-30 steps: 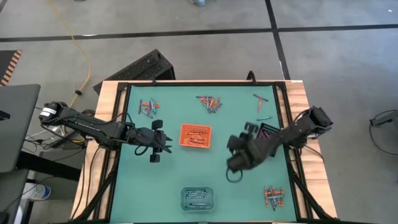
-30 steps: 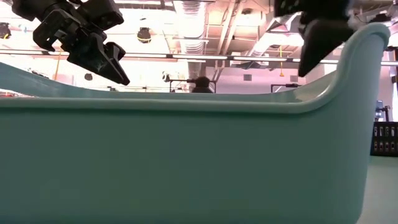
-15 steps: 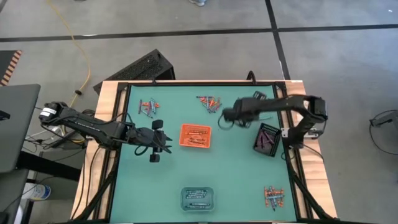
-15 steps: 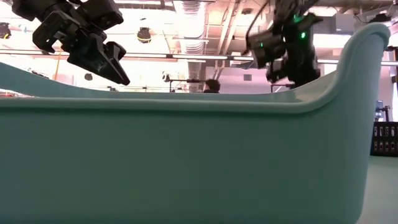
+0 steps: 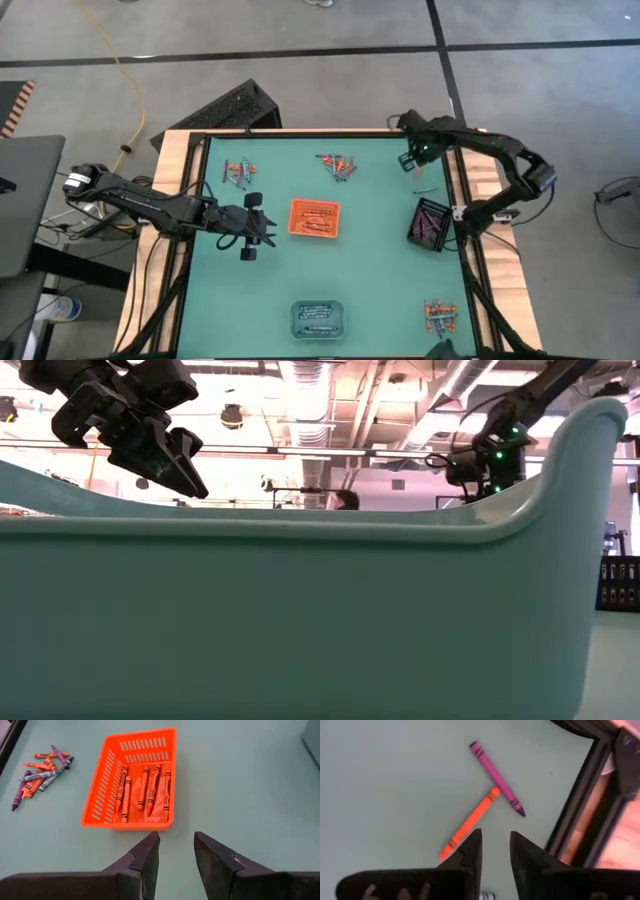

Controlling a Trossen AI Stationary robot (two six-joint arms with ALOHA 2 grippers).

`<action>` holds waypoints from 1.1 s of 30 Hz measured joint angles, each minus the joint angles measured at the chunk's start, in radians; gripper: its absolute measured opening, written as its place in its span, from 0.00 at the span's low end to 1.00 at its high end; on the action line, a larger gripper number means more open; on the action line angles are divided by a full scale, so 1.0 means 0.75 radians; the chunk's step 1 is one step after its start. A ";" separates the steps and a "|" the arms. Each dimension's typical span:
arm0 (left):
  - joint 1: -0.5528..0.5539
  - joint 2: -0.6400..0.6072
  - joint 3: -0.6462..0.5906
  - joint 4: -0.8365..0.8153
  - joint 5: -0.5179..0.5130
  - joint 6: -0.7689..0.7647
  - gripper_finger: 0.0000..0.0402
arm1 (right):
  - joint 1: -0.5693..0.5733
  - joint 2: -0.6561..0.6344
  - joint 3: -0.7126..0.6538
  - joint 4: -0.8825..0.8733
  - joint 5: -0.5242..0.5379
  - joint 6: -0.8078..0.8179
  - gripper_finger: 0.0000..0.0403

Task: Sort crayons
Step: Put the orange crayon into the orange bin

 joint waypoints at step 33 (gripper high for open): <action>0.000 0.000 0.000 -0.005 -0.001 -0.020 0.28 | -0.103 0.068 -0.140 0.325 -0.151 0.183 0.32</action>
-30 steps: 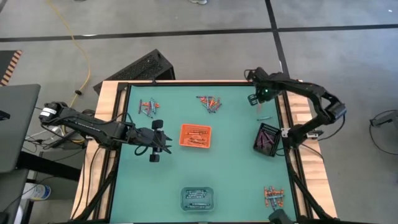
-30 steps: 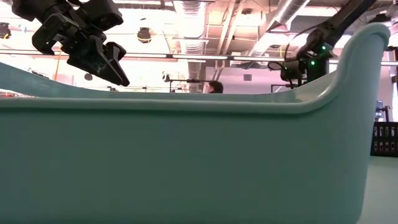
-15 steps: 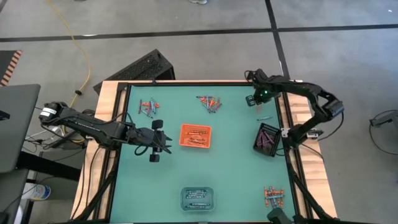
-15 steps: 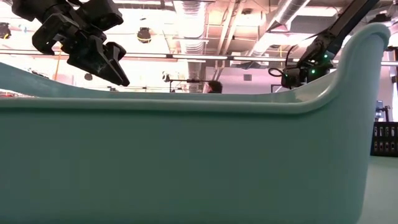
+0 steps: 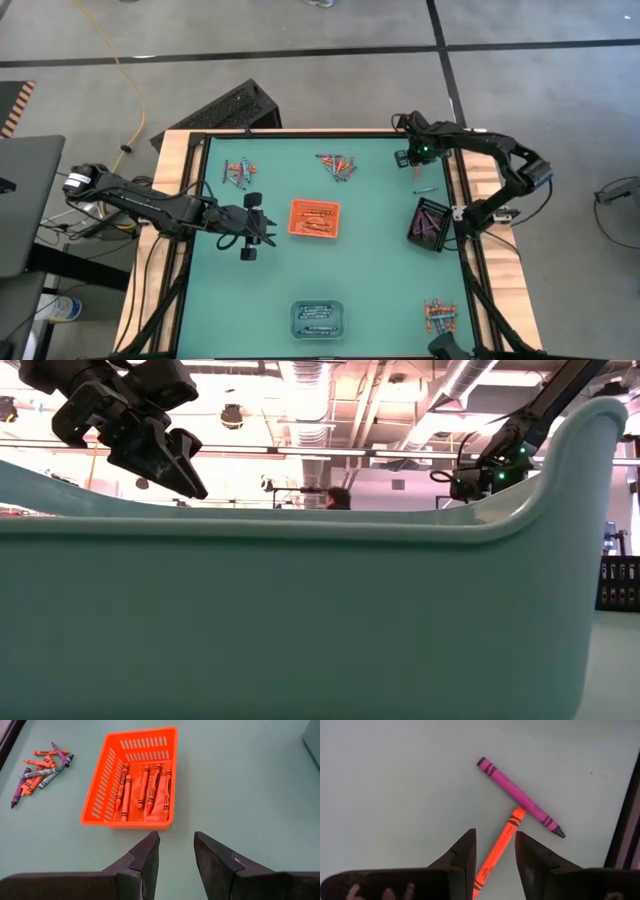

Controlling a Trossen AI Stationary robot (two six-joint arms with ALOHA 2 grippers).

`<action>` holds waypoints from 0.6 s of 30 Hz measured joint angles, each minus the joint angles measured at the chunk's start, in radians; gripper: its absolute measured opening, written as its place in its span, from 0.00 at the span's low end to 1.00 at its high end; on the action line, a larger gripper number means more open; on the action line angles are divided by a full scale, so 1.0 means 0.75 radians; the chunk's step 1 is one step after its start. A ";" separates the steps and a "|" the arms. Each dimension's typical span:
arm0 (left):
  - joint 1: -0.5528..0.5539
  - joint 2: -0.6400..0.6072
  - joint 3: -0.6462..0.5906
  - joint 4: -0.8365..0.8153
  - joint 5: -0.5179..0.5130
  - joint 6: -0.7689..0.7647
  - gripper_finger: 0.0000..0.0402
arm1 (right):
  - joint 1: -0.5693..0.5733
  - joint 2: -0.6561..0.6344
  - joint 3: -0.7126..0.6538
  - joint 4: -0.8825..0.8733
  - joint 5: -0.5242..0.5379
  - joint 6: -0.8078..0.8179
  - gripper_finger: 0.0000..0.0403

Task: Sort crayons
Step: Put the orange crayon into the orange bin

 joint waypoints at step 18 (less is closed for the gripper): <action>-0.002 0.000 0.000 -0.036 0.010 0.000 0.28 | 0.065 0.001 -0.057 0.007 0.054 0.293 0.32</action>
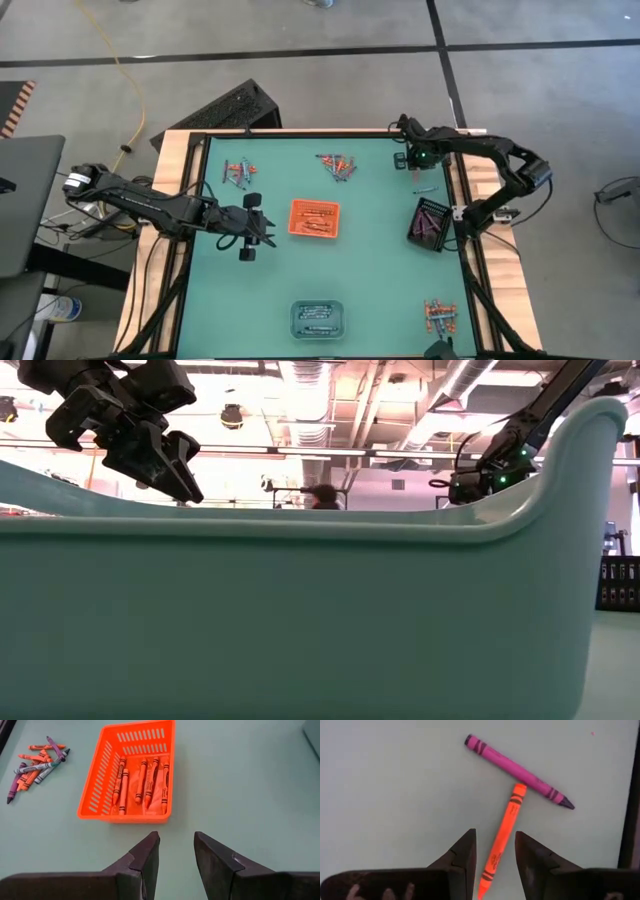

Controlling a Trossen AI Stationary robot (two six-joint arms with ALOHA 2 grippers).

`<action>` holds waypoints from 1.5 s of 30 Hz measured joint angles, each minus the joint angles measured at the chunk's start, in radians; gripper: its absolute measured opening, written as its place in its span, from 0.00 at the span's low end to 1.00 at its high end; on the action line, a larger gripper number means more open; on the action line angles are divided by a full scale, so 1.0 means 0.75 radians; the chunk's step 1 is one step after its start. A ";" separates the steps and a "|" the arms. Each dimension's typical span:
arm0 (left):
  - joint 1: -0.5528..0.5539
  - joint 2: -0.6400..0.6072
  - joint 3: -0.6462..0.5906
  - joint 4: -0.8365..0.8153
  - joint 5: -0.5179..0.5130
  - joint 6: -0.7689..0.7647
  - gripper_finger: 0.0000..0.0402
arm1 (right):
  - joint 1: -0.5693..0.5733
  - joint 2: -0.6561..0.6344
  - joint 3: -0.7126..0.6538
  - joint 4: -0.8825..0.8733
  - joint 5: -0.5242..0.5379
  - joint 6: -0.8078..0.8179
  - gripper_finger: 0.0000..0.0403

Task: Sort crayons
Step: Put the orange crayon into the orange bin

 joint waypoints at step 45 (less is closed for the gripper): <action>-0.042 -0.001 0.000 0.001 0.001 0.001 0.28 | 0.194 0.025 -0.038 0.094 -0.066 -0.051 0.00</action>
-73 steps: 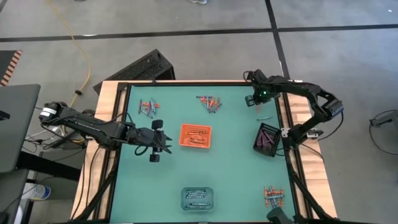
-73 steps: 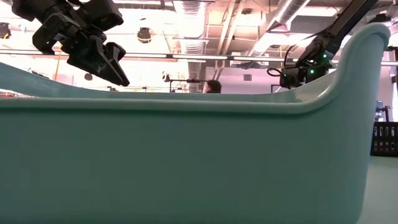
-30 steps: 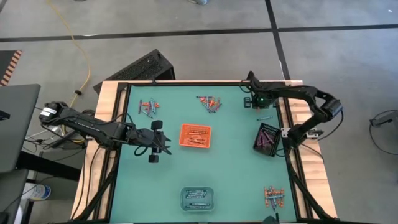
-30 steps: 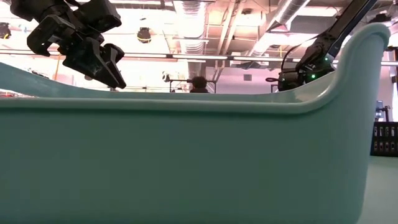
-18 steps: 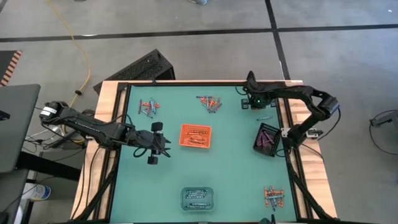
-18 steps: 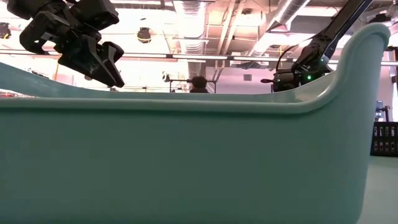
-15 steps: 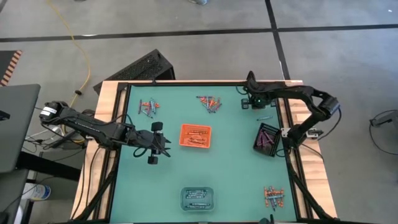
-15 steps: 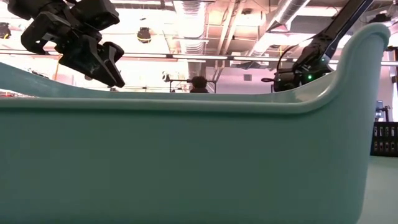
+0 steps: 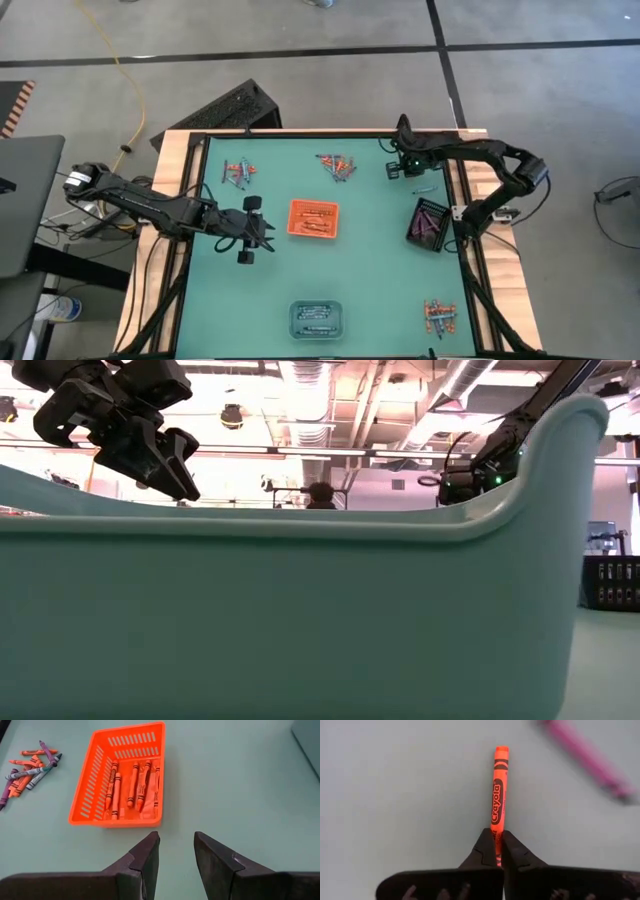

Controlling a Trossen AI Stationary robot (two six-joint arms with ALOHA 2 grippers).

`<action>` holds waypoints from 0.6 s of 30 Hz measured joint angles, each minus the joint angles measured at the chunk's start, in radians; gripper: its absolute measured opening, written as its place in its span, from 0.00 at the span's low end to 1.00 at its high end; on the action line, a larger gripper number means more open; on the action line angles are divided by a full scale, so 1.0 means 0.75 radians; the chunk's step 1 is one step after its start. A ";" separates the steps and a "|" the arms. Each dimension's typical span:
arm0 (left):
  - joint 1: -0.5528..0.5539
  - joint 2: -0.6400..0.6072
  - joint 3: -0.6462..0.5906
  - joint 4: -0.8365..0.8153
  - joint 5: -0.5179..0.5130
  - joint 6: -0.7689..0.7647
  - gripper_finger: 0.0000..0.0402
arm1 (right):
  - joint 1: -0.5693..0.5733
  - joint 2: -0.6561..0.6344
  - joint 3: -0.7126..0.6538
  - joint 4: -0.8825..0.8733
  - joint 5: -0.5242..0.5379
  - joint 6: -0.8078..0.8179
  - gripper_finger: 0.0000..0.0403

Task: Sort crayons
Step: Put the orange crayon into the orange bin

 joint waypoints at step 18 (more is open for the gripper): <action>0.000 0.000 0.000 0.002 -0.004 0.002 0.28 | 0.605 -0.061 0.187 0.333 -0.234 -0.413 0.00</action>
